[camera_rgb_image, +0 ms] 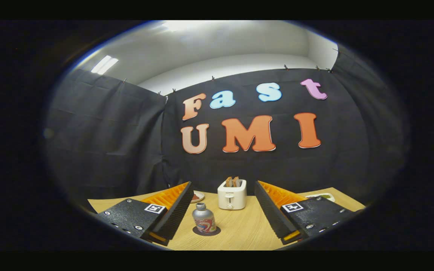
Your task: Take the bottle from table, then pour the juice into the cup, finally place the bottle on the coaster
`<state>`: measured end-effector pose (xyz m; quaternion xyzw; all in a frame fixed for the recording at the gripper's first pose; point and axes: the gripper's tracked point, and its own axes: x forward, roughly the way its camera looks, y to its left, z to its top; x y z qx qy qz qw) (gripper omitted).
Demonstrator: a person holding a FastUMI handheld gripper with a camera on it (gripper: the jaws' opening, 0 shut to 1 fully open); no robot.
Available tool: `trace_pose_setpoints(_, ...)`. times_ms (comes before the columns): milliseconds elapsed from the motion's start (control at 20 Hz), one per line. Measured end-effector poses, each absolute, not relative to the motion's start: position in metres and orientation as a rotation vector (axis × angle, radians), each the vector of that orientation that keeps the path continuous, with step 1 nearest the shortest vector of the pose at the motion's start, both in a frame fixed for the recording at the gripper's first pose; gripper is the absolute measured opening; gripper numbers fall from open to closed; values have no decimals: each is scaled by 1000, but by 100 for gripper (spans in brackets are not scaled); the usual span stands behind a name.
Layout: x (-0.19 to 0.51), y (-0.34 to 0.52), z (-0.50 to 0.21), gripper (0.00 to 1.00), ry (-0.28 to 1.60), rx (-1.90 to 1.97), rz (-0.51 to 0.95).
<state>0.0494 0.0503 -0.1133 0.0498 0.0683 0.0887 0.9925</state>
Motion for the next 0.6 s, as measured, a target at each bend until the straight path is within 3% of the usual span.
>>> trace_pose_setpoints(600,16,26,-66,96,85,58,62)
